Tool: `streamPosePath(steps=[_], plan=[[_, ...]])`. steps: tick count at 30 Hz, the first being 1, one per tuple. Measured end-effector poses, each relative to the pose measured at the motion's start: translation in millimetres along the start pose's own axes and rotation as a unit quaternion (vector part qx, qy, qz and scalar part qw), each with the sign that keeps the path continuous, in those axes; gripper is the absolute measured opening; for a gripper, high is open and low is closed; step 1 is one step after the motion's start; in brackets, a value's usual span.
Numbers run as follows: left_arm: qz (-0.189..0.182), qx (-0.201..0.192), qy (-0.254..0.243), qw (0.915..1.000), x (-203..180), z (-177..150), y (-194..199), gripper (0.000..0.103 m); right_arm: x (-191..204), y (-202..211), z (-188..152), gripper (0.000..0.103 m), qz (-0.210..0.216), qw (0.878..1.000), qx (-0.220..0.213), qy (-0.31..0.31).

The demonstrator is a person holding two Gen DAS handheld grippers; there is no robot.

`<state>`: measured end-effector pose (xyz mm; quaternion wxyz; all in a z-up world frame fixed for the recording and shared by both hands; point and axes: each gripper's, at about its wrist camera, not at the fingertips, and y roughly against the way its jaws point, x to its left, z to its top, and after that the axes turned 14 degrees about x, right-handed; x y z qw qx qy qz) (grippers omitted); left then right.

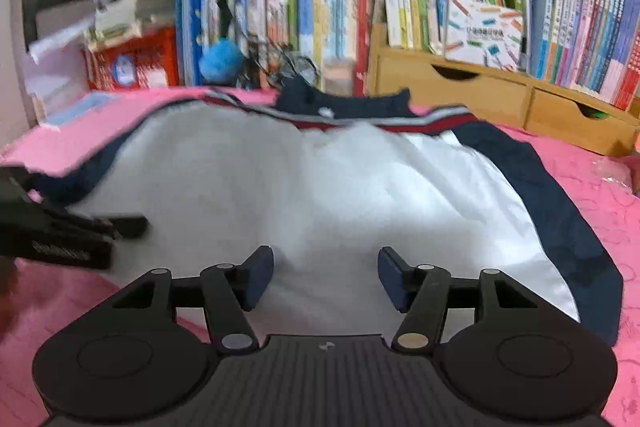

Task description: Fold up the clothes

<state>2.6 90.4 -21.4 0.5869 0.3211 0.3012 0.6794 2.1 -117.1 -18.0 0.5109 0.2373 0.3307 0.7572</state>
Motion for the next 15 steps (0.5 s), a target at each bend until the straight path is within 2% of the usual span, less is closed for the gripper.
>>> streamPosePath(steps=[2, 3, 4, 5, 8, 10, 12, 13, 15], plan=[[-0.003, 0.001, 0.002, 1.0, 0.9, 0.1, -0.3, 0.103, 7.9, 1.6, 6.0, 0.049, 0.02, 1.0, -0.003, 0.006], [-0.005, 0.002, 0.004, 1.0, 1.4, 0.2, -0.4, 0.103, 13.2, -3.6, 11.2, 0.034, 0.029, 0.999, 0.004, 0.015], [-0.007, 0.002, 0.005, 1.0, 1.9, 0.2, -0.5, 0.103, 18.6, -8.7, 16.5, 0.024, 0.038, 0.999, 0.012, 0.024], [-0.008, 0.003, 0.006, 0.9999, 2.4, 0.3, -0.6, 0.103, 23.9, -13.9, 21.8, 0.024, 0.047, 0.998, 0.019, 0.033], [-0.014, 0.005, 0.01, 0.9998, 3.8, 0.4, -1.0, 0.103, 29.6, -37.4, 43.5, 0.024, 0.02, 0.998, 0.033, 0.047], [-0.017, 0.006, 0.012, 0.9998, 4.7, 0.6, -1.3, 0.103, 21.8, -59.9, 66.4, 0.024, -0.012, 0.998, 0.043, 0.036], [-0.019, 0.007, 0.013, 0.9997, 5.4, 0.7, -1.4, 0.103, 4.7, -85.7, 90.3, 0.027, -0.005, 0.999, 0.04, 0.022], [-0.02, 0.007, 0.014, 0.9997, 5.8, 0.7, -1.5, 0.103, -2.9, -94.0, 98.6, 0.029, 0.005, 0.999, 0.041, 0.007], [-0.021, 0.008, 0.015, 0.9996, 6.4, 0.9, -1.6, 0.103, -17.5, -97.6, 111.9, 0.026, 0.024, 0.996, 0.056, -0.065]])
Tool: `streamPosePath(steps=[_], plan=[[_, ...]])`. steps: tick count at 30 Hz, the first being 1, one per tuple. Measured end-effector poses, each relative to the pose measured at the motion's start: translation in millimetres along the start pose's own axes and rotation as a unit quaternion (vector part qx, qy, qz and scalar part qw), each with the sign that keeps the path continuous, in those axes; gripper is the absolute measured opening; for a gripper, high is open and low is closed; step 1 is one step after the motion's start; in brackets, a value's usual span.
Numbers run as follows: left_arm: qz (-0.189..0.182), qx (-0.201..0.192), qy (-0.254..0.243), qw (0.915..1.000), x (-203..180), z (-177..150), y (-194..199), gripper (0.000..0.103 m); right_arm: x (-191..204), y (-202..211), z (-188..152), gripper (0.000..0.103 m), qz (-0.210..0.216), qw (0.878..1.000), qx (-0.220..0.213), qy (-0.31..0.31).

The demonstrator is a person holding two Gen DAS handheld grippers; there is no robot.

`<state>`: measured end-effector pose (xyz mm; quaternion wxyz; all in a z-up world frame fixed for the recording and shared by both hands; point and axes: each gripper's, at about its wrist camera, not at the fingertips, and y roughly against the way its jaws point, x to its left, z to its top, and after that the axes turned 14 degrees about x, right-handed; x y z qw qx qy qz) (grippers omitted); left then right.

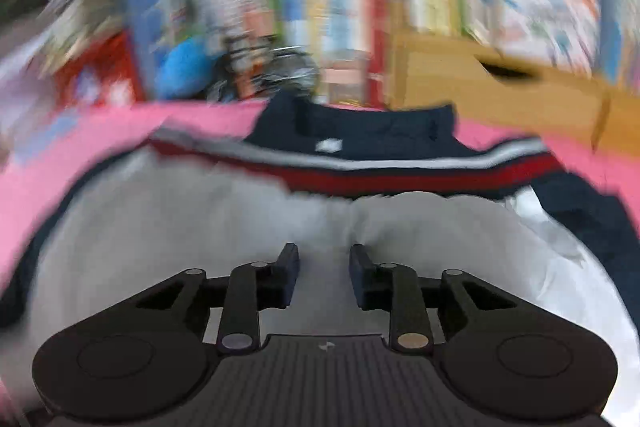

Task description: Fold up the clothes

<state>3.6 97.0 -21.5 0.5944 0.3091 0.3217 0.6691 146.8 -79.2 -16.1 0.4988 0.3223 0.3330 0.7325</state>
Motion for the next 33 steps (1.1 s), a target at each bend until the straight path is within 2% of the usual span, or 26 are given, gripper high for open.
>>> streamPosePath(steps=[1, 3, 7, 10, 11, 13, 15, 17, 19, 20, 22, 24, 26, 28, 29, 32, 33], plan=[[-0.001, 0.0, 0.001, 1.0, 0.3, 0.1, 0.0, 0.103, -3.7, 3.0, 4.6, 0.027, 0.007, 0.999, 0.006, -0.037], [-0.003, 0.001, 0.002, 1.0, 1.0, 0.2, -0.1, 0.103, 9.0, 21.0, -8.0, 0.027, 0.033, 0.999, -0.015, -0.014], [-0.006, 0.002, 0.004, 1.0, 2.4, 0.5, -0.3, 0.103, 46.6, 51.6, -62.5, 0.026, 0.02, 0.995, -0.013, 0.097], [-0.006, 0.002, 0.003, 1.0, 2.3, 0.7, -0.3, 0.103, 37.3, 67.3, -106.2, 0.027, 0.002, 0.992, -0.002, 0.125], [-0.006, 0.002, 0.003, 1.0, 2.3, 0.8, -0.2, 0.103, 25.3, 72.8, -116.4, 0.027, -0.01, 0.992, -0.012, 0.125], [-0.006, 0.003, 0.002, 1.0, 2.5, 0.9, -0.3, 0.103, -14.7, 80.8, -124.3, 0.027, -0.06, 0.995, -0.021, 0.083], [-0.007, 0.003, 0.0, 1.0, 3.4, 1.0, -0.4, 0.103, -56.6, 89.8, -129.4, 0.027, -0.122, 0.991, -0.029, 0.039], [-0.007, 0.001, -0.008, 0.9999, 5.8, 0.8, 0.6, 0.103, -92.3, 99.3, -130.3, 0.025, -0.195, 0.98, -0.028, 0.005], [0.01, -0.004, -0.02, 0.9997, 7.6, -0.7, 7.1, 0.1, -104.4, 111.4, -137.8, 0.037, -0.258, 0.966, -0.023, 0.004], [0.021, -0.008, -0.028, 0.9993, 8.4, -1.9, 13.6, 0.098, -99.7, 118.3, -145.0, 0.04, -0.254, 0.966, -0.033, 0.031], [0.036, -0.019, -0.04, 0.9984, 10.6, -4.9, 29.4, 0.098, -90.2, 132.0, -159.6, 0.058, -0.244, 0.964, -0.052, 0.087], [0.011, -0.024, -0.029, 0.9992, 16.8, -7.1, 43.3, 0.098, -71.6, 142.1, -171.5, 0.073, -0.209, 0.963, -0.064, 0.155], [-0.026, -0.025, -0.006, 0.9993, 25.3, -8.6, 55.8, 0.098, -57.4, 144.1, -173.1, 0.074, -0.197, 0.964, -0.063, 0.167], [-0.029, -0.036, 0.022, 0.9987, 35.9, -10.5, 61.6, 0.098, -55.9, 148.5, -170.8, 0.074, -0.149, 0.979, -0.072, 0.12], [-0.005, -0.037, 0.03, 0.9988, 39.0, -11.1, 60.0, 0.098, -55.9, 150.2, -168.9, 0.074, -0.121, 0.985, -0.076, 0.094], [0.085, -0.004, 0.046, 0.9953, 51.5, -11.5, 37.8, 0.097, -36.0, 149.8, -161.4, 0.073, -0.066, 0.988, -0.089, 0.107], [0.103, 0.009, 0.052, 0.9933, 56.8, -13.9, 28.9, 0.097, -25.7, 146.2, -159.0, 0.073, -0.058, 0.987, -0.089, 0.121]])
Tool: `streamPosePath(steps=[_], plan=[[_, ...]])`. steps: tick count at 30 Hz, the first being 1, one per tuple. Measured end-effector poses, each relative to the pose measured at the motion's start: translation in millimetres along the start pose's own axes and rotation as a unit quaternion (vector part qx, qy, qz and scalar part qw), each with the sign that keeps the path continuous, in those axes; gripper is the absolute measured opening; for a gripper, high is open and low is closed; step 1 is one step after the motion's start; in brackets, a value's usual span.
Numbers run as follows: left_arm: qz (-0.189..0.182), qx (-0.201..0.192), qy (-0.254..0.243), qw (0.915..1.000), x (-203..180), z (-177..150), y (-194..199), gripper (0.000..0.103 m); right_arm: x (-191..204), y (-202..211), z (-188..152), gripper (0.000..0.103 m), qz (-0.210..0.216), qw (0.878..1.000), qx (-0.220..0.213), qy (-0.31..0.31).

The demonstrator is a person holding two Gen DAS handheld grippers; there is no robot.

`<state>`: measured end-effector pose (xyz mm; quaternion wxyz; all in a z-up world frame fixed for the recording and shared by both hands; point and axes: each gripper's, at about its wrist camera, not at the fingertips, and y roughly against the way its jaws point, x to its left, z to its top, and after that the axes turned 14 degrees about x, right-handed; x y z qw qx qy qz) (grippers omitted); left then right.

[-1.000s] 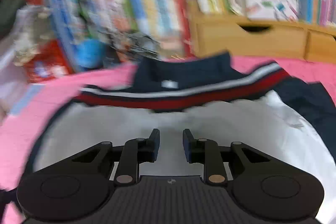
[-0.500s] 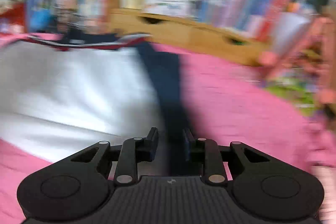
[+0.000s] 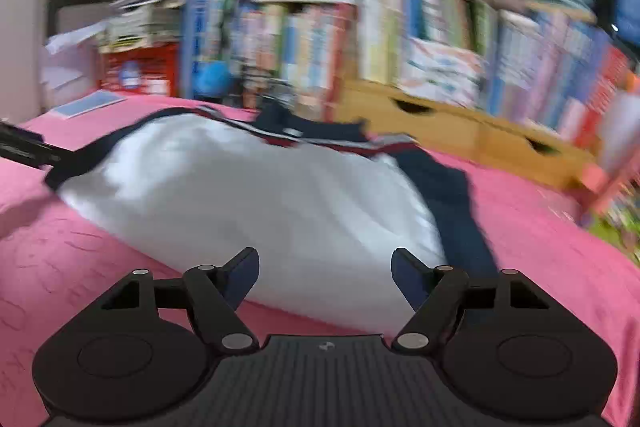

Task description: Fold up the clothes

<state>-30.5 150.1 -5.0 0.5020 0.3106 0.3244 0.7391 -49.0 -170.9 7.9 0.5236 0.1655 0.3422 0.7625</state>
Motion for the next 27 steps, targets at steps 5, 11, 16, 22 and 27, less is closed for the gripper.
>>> streamPosePath(steps=[5, 11, 16, 22, 27], plan=[[0.024, 0.007, 0.012, 0.9996, 21.4, -4.5, -15.9, 0.103, 42.8, -24.4, 24.8, 0.073, 0.05, 0.998, 0.004, 0.044], [0.033, -0.037, -0.05, 0.9975, 22.2, -1.5, 20.1, 0.094, 61.7, -22.7, 14.0, 0.073, 0.007, 0.988, 0.014, 0.155], [-0.142, -0.074, -0.17, 0.9723, -37.6, -12.4, 56.2, 0.094, 78.5, -20.7, -13.0, 0.058, -0.063, 0.939, -0.006, 0.338], [-0.176, -0.137, -0.389, 0.8938, -126.5, -36.2, 57.3, 0.093, 78.7, -31.8, 4.0, 0.024, -0.038, 0.948, -0.001, 0.317], [-0.162, -0.129, -0.497, 0.8424, -167.4, -38.9, 37.2, 0.053, 64.5, -13.1, -11.6, 0.025, -0.025, 0.931, -0.036, 0.364]])
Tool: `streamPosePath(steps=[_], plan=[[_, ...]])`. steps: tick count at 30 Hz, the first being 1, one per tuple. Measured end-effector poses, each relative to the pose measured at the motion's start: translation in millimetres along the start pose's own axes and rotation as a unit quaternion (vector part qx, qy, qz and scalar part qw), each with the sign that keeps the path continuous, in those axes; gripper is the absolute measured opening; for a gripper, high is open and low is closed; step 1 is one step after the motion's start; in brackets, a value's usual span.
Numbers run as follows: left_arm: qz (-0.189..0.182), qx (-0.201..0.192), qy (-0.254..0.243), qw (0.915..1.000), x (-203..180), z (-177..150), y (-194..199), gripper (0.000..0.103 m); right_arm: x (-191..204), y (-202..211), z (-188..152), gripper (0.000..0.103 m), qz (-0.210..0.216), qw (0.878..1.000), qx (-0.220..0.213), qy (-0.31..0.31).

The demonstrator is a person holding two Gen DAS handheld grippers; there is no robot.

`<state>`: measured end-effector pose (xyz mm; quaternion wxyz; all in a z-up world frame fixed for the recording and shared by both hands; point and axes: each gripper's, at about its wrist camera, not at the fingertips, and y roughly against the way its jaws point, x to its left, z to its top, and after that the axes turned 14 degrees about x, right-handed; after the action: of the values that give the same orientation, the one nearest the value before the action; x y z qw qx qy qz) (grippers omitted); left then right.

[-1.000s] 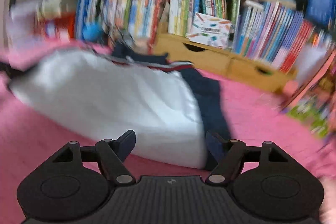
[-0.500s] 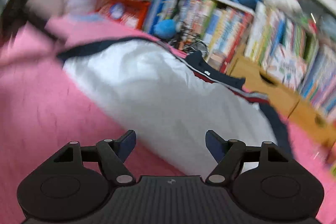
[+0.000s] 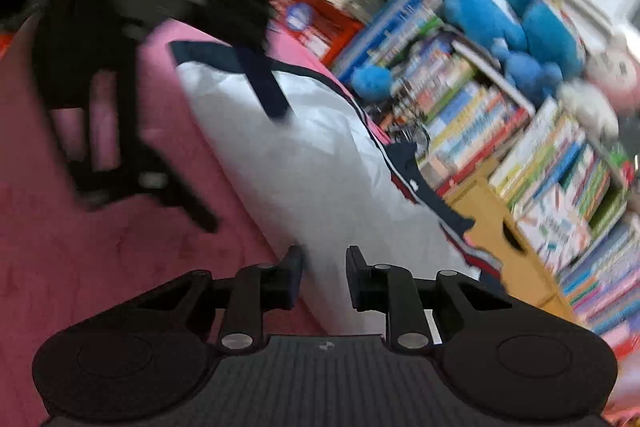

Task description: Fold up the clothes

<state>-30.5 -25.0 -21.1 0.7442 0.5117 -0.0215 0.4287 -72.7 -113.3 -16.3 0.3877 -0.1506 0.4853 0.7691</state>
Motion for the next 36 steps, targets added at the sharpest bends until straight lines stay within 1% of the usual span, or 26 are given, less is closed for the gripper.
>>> streamPosePath(steps=[2, 3, 4, 6, 8, 9, 10, 11, 13, 15, 16, 17, 18, 19, 20, 22, 24, 25, 26, 28, 29, 30, 32, 33, 35, 36], plan=[[-0.005, 0.005, -0.011, 0.9999, 1.2, 6.2, -5.9, 0.045, 5.7, 3.1, -6.2, 0.032, -0.011, 0.999, 0.005, 0.048], [-0.008, 0.008, -0.017, 0.9998, 1.8, 9.2, -8.8, 0.041, 10.1, 1.5, -8.6, 0.041, -0.025, 0.997, 0.011, 0.077], [-0.016, 0.011, -0.007, 0.9998, 8.9, 13.0, -9.7, 0.036, 13.7, -1.8, -9.0, 0.05, -0.032, 0.995, 0.011, 0.096], [-0.047, 0.004, 0.025, 0.9986, 24.7, 16.3, -3.6, 0.036, 20.8, -8.4, -9.6, 0.052, -0.046, 0.99, 0.011, 0.133], [-0.063, -0.012, 0.032, 0.9974, 33.2, 15.5, 5.0, 0.036, 23.2, -15.5, -5.7, 0.048, -0.046, 0.989, 0.002, 0.139], [-0.062, -0.016, 0.026, 0.9976, 32.3, 15.7, 8.7, 0.039, 21.8, -21.7, -1.2, 0.032, -0.04, 0.99, 0.007, 0.132], [-0.058, -0.014, 0.014, 0.9981, 28.2, 14.8, 11.5, 0.049, 18.6, -22.1, 0.9, 0.021, -0.035, 0.992, 0.004, 0.123], [-0.049, -0.011, -0.006, 0.9987, 22.2, 14.5, 10.7, 0.059, 15.3, -22.6, 3.1, 0.021, -0.03, 0.993, 0.0, 0.115], [-0.028, -0.004, -0.044, 0.9986, 10.3, 14.5, 5.0, 0.066, 8.8, -23.5, 7.4, 0.018, -0.021, 0.995, -0.008, 0.098], [-0.004, 0.005, -0.08, 0.9968, -1.4, 15.1, -4.6, 0.066, -5.5, -18.0, 8.5, 0.018, -0.011, 0.998, -0.02, 0.066], [-0.003, 0.011, -0.078, 0.9969, -1.3, 17.2, -8.5, 0.061, -12.5, -15.2, 9.0, 0.018, -0.006, 0.998, -0.026, 0.051], [-0.003, 0.017, -0.076, 0.997, -1.0, 19.3, -12.3, 0.054, -15.5, -12.9, 8.6, 0.018, -0.003, 0.999, -0.029, 0.046], [-0.002, 0.023, -0.074, 0.997, -0.7, 21.5, -16.2, 0.051, -11.1, -13.5, 7.1, 0.018, -0.005, 0.998, -0.026, 0.061], [-0.009, 0.028, -0.061, 0.9977, 3.8, 23.8, -18.4, 0.041, -6.7, -14.0, 5.7, 0.019, -0.007, 0.997, -0.023, 0.077], [-0.012, 0.032, -0.054, 0.998, 6.7, 24.7, -19.6, 0.033, -2.4, -14.5, 4.2, 0.019, -0.009, 0.995, -0.021, 0.093], [-0.016, 0.039, -0.04, 0.9983, 12.4, 26.4, -21.9, 0.033, 6.4, -15.6, 1.3, 0.022, -0.013, 0.992, -0.016, 0.123], [-0.024, 0.056, -0.031, 0.9976, 13.6, 25.4, -26.0, 0.031, 17.2, -22.2, 4.7, 0.024, -0.022, 0.99, -0.015, 0.139], [-0.032, 0.062, -0.026, 0.9972, 17.3, 24.8, -25.4, 0.031, 20.1, -26.6, 7.1, 0.024, -0.022, 0.99, -0.009, 0.14], [-0.051, 0.074, -0.011, 0.9959, 27.2, 23.0, -24.7, 0.031, 20.2, -30.0, 8.1, 0.023, -0.017, 0.99, -0.005, 0.137], [-0.09, 0.094, 0.027, 0.9911, 49.0, 14.7, -22.9, 0.031, 15.5, -35.8, 3.2, 0.012, -0.004, 0.992, 0.012, 0.129], [-0.102, 0.099, 0.05, 0.9885, 60.9, 5.0, -21.1, 0.031, 11.0, -35.3, -4.3, 0.012, -0.008, 0.992, 0.023, 0.122], [-0.114, 0.104, 0.073, 0.9852, 72.9, -4.7, -19.3, 0.033, 6.5, -34.7, -11.8, 0.01, -0.012, 0.993, 0.035, 0.115], [-0.115, 0.115, 0.119, 0.9795, 91.6, -31.5, -13.6, 0.041, -6.0, -34.0, -30.9, 0.009, -0.021, 0.994, 0.061, 0.089], [-0.112, 0.12, 0.143, 0.976, 101.5, -45.9, -10.1, 0.044, -16.4, -33.0, -46.3, 0.009, -0.027, 0.995, 0.076, 0.064], [-0.102, 0.133, 0.19, 0.9675, 120.4, -75.4, -2.2, 0.057, -34.6, -28.6, -72.6, 0.009, -0.037, 0.994, 0.103, 0.015], [-0.094, 0.14, 0.213, 0.9624, 129.3, -90.3, 2.3, 0.06, -42.9, -25.6, -85.8, 0.009, -0.04, 0.993, 0.113, -0.008]])
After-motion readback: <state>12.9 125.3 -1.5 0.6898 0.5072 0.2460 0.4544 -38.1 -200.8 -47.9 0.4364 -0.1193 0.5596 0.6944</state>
